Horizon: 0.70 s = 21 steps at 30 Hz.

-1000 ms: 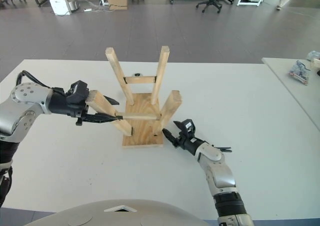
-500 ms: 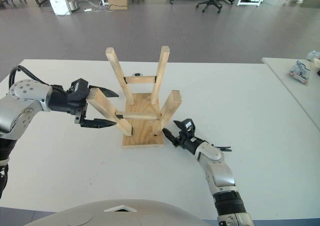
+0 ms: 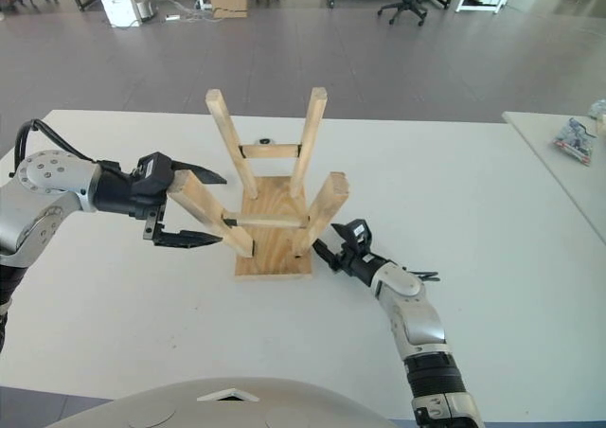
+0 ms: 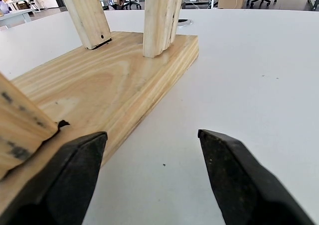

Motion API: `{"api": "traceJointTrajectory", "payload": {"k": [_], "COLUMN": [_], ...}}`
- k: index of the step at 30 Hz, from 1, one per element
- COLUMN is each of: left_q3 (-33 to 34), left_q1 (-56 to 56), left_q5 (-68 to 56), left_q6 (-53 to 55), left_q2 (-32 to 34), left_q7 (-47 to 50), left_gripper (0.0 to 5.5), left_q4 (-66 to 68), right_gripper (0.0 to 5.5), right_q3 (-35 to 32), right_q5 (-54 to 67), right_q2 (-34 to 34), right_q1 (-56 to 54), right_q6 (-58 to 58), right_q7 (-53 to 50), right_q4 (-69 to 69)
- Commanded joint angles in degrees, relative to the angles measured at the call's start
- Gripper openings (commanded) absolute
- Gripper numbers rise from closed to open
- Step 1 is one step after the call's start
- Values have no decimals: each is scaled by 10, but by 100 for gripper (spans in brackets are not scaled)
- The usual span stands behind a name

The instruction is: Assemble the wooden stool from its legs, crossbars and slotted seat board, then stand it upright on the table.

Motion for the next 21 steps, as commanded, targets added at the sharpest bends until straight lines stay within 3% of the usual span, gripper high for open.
{"api": "traceJointTrajectory", "payload": {"k": [1, 5, 9, 13, 17, 21], "left_q3": [-89, 36, 168, 216, 278, 250], "left_q1": [55, -8, -77, -54, -88, -21], "left_q5": [71, -55, -183, -179, -196, -106], "left_q6": [62, 109, 200, 206, 200, 156], "left_q2": [-40, -11, -4, 19, -49, -69], "left_q7": [33, -32, -16, -6, 112, 183], "left_gripper": [537, 537, 537, 537, 537, 537], "left_q4": [26, -10, -2, 4, 32, 6], "right_gripper": [344, 344, 344, 344, 344, 344], "right_q3": [8, -1, -12, -68, -150, -235], "right_q5": [8, 10, 6, 10, 42, 275], "right_q2": [7, 1, -11, -53, -109, -133], "right_q1": [-37, -27, -26, -59, -140, -223], "right_q6": [13, 17, 15, 6, 53, 218], "right_q7": [16, 15, 15, 7, -24, -64], "right_q4": [-5, -10, -5, 21, -50, -258]}}
